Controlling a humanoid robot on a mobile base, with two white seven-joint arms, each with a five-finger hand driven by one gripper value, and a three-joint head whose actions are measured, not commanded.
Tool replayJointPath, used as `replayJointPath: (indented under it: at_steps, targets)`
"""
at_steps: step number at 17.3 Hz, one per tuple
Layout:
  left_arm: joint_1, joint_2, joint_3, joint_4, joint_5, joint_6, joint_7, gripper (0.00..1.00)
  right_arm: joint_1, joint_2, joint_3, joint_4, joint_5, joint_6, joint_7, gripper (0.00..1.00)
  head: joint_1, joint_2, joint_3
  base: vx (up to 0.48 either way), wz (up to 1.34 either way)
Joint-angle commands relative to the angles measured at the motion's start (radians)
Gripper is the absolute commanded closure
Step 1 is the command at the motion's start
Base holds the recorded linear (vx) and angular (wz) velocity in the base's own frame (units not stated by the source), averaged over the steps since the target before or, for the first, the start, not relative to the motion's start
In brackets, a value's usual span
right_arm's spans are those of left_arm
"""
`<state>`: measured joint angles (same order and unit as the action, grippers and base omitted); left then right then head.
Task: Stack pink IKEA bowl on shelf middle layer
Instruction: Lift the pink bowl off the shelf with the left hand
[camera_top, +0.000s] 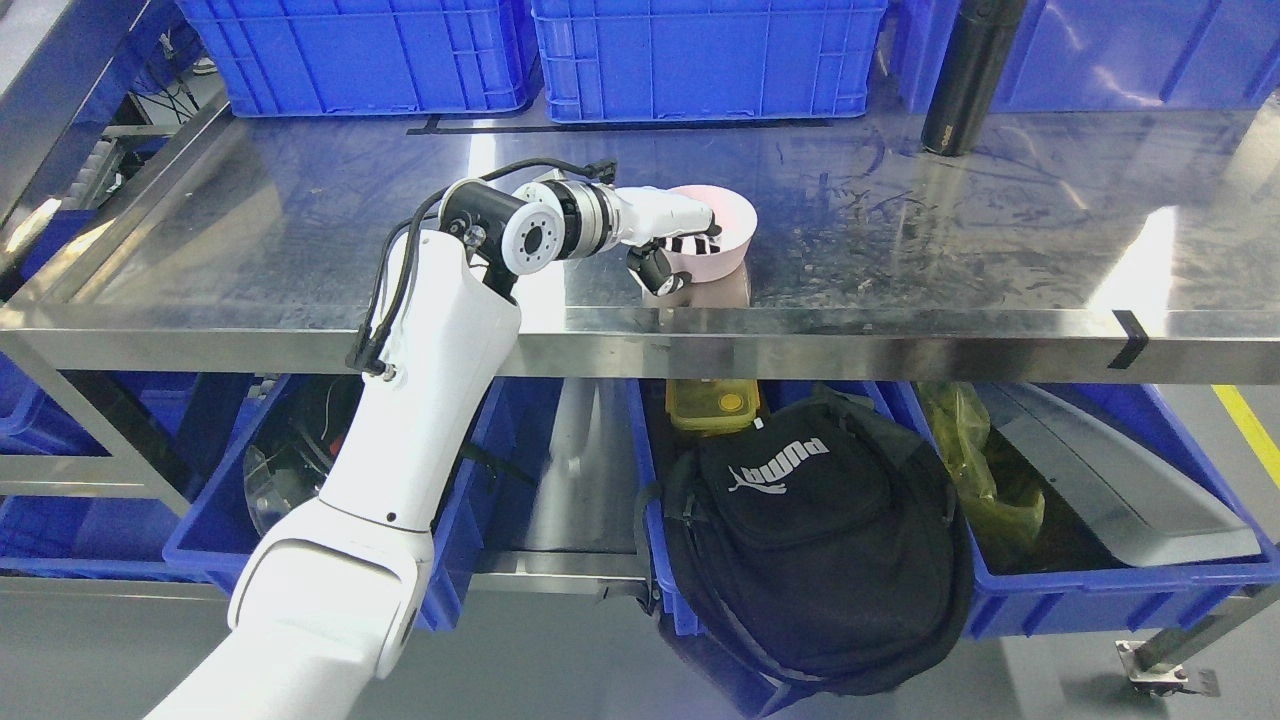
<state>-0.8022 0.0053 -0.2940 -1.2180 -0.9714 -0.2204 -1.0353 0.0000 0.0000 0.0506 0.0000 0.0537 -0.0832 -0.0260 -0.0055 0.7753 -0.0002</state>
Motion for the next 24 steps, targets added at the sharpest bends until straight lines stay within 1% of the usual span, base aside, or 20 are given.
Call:
replayJointPath:
  at_steps: [1, 3, 5, 9, 11, 14, 21, 24]
  targets:
    - [0.003, 0.012, 0.159, -0.076, 0.011, -0.036, -0.002, 0.96, 0.023, -0.017, 0.0, -0.017, 0.0, 0.0, 0.0, 0.0, 0.0, 0.0, 0.0, 0.0, 0.0]
    - [0.004, 0.012, 0.199, -0.13, 0.04, -0.036, -0.024, 0.99, 0.023, -0.017, 0.0, -0.017, 0.0, 0.0, 0.0, 0.0, 0.0, 0.0, 0.0, 0.0, 0.0]
    - [0.003, 0.012, 0.232, -0.184, 0.091, -0.036, -0.038, 1.0, 0.023, -0.017, 0.0, -0.017, 0.0, 0.0, 0.0, 0.0, 0.0, 0.0, 0.0, 0.0, 0.0]
    - [0.008, 0.012, 0.233, -0.293, 0.129, -0.037, -0.037, 1.0, 0.023, -0.017, 0.0, -0.017, 0.0, 0.0, 0.0, 0.0, 0.0, 0.0, 0.0, 0.0, 0.0]
    - [0.008, 0.012, 0.226, -0.331, 0.146, -0.062, -0.035, 1.0, 0.023, -0.017, 0.0, -0.017, 0.0, 0.0, 0.0, 0.0, 0.0, 0.0, 0.0, 0.0, 0.0]
    - [0.015, 0.012, 0.228, -0.341, 0.152, -0.161, -0.032, 1.0, 0.023, -0.017, 0.0, -0.017, 0.0, 0.0, 0.0, 0.0, 0.0, 0.0, 0.0, 0.0, 0.0]
    - [0.081, 0.012, 0.217, -0.341, 0.152, -0.18, -0.022, 1.0, 0.023, -0.017, 0.0, -0.017, 0.0, 0.0, 0.0, 0.0, 0.0, 0.0, 0.0, 0.0, 0.0]
    - [0.081, 0.012, 0.216, -0.339, 0.152, -0.18, -0.014, 1.0, 0.023, -0.017, 0.0, -0.017, 0.0, 0.0, 0.0, 0.0, 0.0, 0.0, 0.0, 0.0, 0.0]
